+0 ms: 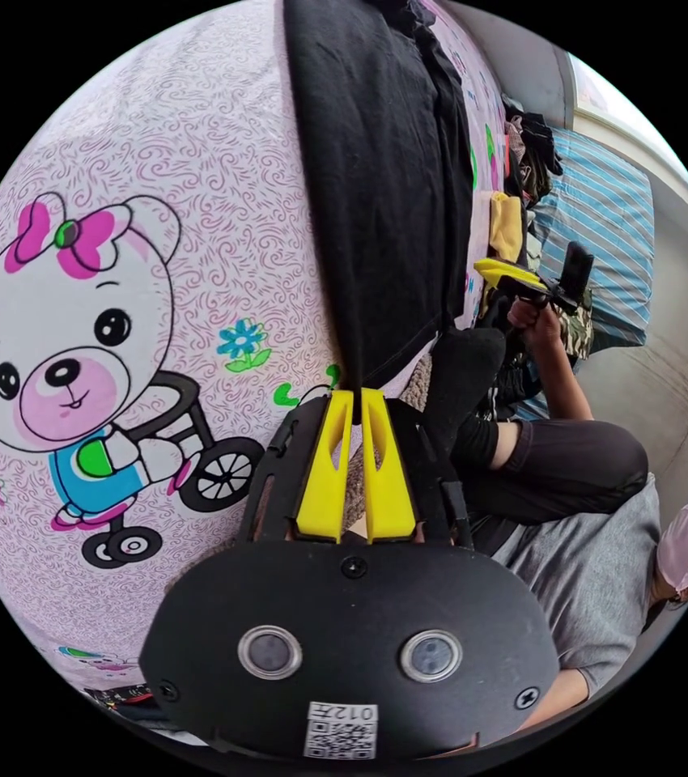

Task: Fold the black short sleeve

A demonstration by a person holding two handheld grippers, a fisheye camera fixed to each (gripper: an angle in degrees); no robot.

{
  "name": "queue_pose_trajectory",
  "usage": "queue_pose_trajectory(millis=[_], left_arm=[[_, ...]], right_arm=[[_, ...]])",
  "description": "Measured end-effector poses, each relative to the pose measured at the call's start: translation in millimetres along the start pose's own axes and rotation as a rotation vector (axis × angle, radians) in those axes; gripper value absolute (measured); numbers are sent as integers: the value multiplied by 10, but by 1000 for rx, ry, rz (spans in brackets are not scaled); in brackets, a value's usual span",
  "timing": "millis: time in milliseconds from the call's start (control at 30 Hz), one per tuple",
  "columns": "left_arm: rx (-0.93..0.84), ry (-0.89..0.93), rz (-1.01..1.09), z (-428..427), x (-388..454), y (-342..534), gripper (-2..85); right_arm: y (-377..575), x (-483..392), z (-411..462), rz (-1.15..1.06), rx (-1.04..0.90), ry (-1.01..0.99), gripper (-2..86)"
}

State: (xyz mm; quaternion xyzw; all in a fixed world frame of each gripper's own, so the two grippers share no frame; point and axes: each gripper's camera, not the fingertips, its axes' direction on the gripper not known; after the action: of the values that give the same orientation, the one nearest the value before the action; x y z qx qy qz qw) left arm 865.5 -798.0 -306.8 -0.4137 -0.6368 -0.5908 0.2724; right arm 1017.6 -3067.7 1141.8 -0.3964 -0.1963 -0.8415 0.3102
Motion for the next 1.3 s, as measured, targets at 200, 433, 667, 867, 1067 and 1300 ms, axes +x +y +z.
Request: queue_pose_trajectory(millis=[200, 433, 667, 867, 1067, 1300], left_arm=[[3, -5, 1, 4, -3, 51, 4], [0, -8, 7, 20, 2, 81, 4], [-2, -8, 10, 47, 19, 99, 3], [-3, -5, 7, 74, 41, 105, 3], [0, -4, 7, 102, 79, 107, 3], [0, 15, 2, 143, 117, 87, 4]], right_arm=[[-427, -478, 728, -208, -105, 265, 70], [-468, -491, 1202, -253, -130, 403, 6], [-477, -139, 1222, -120, -18, 323, -8], [-472, 166, 1358, -60, -6, 238, 1], [-73, 603, 982, 26, 72, 46, 48], [381, 917, 977, -22, 53, -17, 55]])
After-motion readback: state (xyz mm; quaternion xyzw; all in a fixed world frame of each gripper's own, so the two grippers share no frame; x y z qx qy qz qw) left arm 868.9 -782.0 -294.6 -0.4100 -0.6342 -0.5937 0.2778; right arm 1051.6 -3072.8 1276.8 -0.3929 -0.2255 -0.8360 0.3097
